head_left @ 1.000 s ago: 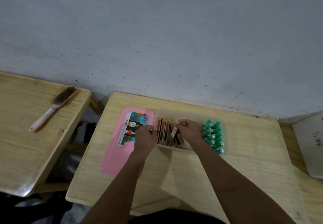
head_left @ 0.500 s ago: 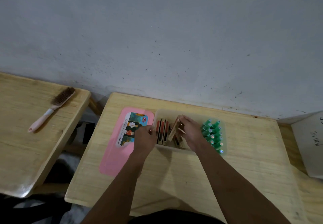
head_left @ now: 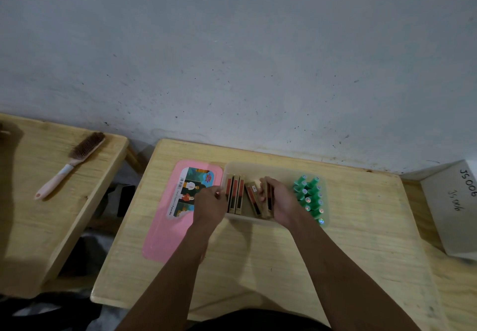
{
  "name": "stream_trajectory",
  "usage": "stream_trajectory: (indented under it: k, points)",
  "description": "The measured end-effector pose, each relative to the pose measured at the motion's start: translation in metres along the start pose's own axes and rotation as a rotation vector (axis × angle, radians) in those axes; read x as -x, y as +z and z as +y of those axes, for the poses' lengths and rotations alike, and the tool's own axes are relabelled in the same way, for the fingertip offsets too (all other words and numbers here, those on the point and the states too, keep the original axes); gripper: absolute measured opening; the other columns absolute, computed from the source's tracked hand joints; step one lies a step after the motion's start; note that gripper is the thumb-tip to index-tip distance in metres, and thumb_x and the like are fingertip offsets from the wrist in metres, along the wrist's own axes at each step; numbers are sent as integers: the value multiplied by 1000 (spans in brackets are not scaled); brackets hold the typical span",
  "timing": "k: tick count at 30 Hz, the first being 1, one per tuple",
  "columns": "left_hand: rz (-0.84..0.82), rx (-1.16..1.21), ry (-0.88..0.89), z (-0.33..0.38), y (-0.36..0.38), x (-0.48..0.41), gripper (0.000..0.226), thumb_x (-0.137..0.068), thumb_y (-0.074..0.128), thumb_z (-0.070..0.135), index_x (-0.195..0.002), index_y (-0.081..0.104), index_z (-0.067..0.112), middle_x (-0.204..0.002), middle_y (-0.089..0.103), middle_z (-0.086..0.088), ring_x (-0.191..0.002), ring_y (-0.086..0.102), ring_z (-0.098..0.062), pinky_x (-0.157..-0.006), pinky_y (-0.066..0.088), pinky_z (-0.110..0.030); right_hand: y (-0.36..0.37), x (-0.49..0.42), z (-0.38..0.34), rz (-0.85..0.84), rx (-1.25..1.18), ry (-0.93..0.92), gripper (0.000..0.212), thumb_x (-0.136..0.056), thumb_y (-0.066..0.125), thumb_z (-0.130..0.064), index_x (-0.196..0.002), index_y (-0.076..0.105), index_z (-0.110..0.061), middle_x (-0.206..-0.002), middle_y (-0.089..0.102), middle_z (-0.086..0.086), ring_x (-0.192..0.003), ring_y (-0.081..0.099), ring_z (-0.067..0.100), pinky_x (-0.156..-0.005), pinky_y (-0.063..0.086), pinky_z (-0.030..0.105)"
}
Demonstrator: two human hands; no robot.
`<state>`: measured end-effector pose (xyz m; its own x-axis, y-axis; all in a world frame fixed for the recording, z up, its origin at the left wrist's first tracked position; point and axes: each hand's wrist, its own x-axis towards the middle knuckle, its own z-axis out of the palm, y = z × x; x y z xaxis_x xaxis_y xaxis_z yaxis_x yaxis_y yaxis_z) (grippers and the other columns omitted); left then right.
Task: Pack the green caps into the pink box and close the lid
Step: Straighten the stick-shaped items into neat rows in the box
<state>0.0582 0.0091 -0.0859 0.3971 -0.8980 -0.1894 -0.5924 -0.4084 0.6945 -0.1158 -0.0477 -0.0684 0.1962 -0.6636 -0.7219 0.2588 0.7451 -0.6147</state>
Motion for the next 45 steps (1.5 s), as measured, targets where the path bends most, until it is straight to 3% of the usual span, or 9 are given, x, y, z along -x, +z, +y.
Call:
stream_trajectory:
  k: [7,12,17,22,27,32,38,41,45]
  points:
    - [-3,13,-12,1,-1,2,26,-93,53,16,-110,69,4,-101,70,-14,-88,64,-20,-71,46,-19,15,-8,3,88,287,-2,26,-95,56,-20,-96,71,1,-83,70,13,-75,64,19,-74,57,33]
    - [8,28,-29,3,-2,4,25,-93,53,15,-109,69,5,-100,70,-15,-89,65,-21,-71,45,-20,24,-14,6,173,345,4,22,-92,58,-19,-83,71,-5,-77,70,10,-71,65,18,-60,50,29]
    - [25,34,-17,8,-4,5,25,-93,53,12,-110,68,2,-102,71,-16,-85,62,-18,-73,45,-22,25,-21,4,293,678,-254,34,-93,50,-19,-60,55,-12,-58,48,6,-57,42,19,-61,33,31]
    - [13,41,-21,6,-4,5,24,-93,53,13,-108,69,4,-100,71,-14,-83,62,-15,-71,45,-20,33,-27,10,272,801,-370,36,-93,56,-22,-58,58,-12,-54,49,4,-59,43,17,-63,37,30]
    - [6,34,-17,9,-6,7,26,-94,53,14,-115,66,5,-106,69,-12,-87,59,-12,-73,45,-20,40,-34,14,308,832,-334,33,-94,56,-23,-71,72,-5,-64,63,8,-65,57,22,-75,53,38]
    - [-2,44,-28,7,-4,6,26,-94,52,14,-114,66,5,-105,70,-12,-88,63,-15,-70,46,-19,41,-29,9,369,958,-363,22,-91,61,-15,-102,73,-1,-105,72,15,-101,65,30,-90,49,35]
    - [4,49,-38,7,-3,7,27,-94,52,14,-116,65,5,-107,68,-13,-91,62,-16,-71,47,-20,30,-26,21,273,1074,-352,22,-89,63,-12,-108,72,-6,-112,70,6,-102,64,20,-84,44,20]
    - [9,42,-29,7,-4,7,26,-94,52,14,-115,65,4,-106,68,-14,-90,61,-15,-72,46,-21,28,-24,26,264,1029,-358,19,-88,65,-10,-105,70,-4,-109,70,10,-100,65,23,-87,50,29]
    - [9,26,-19,7,-3,7,27,-95,51,15,-115,65,4,-106,68,-14,-91,61,-17,-73,45,-21,27,-23,24,232,1078,-338,17,-87,62,-13,-100,71,-7,-109,69,10,-102,64,24,-82,47,28]
